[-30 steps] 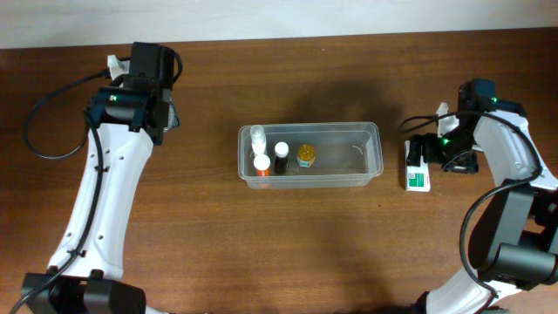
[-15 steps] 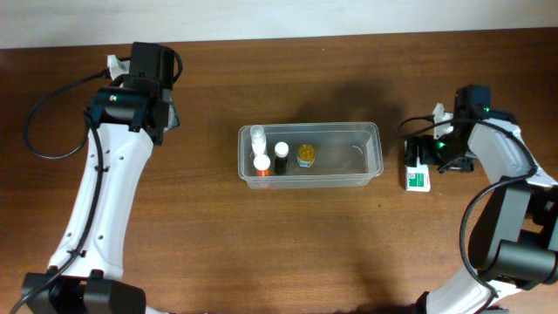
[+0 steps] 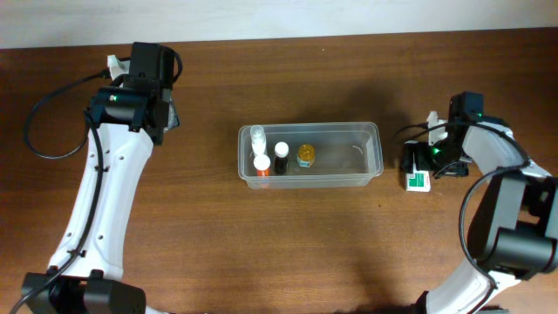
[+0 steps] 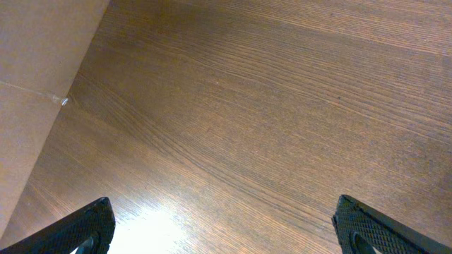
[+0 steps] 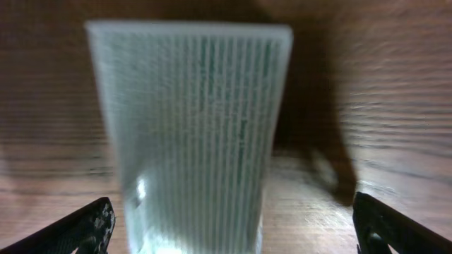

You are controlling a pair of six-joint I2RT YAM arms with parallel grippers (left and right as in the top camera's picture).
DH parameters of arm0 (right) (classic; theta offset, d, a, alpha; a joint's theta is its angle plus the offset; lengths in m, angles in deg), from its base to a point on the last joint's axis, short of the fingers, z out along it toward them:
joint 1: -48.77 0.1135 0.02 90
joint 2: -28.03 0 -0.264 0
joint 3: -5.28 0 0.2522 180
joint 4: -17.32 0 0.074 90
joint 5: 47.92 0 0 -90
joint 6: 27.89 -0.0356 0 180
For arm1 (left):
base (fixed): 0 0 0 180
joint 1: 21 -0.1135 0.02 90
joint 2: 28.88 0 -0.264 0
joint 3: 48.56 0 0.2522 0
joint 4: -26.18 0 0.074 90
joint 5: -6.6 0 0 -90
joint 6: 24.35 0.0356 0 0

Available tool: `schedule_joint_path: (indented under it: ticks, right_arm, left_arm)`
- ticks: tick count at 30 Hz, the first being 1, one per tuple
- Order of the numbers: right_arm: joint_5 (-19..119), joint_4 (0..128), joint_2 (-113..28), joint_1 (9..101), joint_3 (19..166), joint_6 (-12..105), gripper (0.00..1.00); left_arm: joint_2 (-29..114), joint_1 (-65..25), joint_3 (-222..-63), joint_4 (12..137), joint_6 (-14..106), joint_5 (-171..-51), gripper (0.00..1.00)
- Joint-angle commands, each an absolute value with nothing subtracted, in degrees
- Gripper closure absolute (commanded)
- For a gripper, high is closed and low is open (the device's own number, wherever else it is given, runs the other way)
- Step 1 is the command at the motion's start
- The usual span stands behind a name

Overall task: Pack container
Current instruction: 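Lower the right gripper and grasp the medicine box by its end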

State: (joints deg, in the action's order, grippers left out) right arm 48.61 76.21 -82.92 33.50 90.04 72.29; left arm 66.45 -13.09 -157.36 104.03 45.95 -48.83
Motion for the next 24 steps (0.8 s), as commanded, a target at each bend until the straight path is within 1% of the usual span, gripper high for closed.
schedule_joint_path:
  ticks: [1, 2, 4, 7, 18, 20, 24]
  right_arm:
    - [49.15, 76.30, -84.98, 33.87, 89.25, 72.57, 0.04]
    - [49.15, 76.27, -85.11, 33.87, 89.25, 72.57, 0.07]
    - [49.17, 76.25, -85.04, 33.87, 89.32, 72.37, 0.17]
    - [49.13, 76.25, -85.04, 33.87, 89.38, 71.50, 0.22]
    - [49.15, 77.63, -84.69, 34.16, 91.35, 69.31, 0.26]
    - [48.98, 78.83, -83.78, 34.57, 92.68, 69.34, 0.30]
    - [48.91, 79.97, -80.37, 35.47, 94.39, 69.36, 0.30]
  left_arm:
    - [65.07, -13.29, -158.26, 104.10, 45.99, -48.05, 0.01]
    - [65.07, -13.29, -158.26, 104.10, 45.99, -48.05, 0.01]
    - [65.07, -13.29, -158.26, 104.10, 45.99, -48.05, 0.01]
    - [65.07, -13.29, -158.26, 104.10, 45.99, -48.05, 0.01]
    - [65.07, -13.29, -158.26, 104.10, 45.99, -48.05, 0.01]
    - [65.07, -13.29, -158.26, 104.10, 45.99, -48.05, 0.01]
    - [65.07, -13.29, -158.26, 104.10, 45.99, -48.02, 0.01]
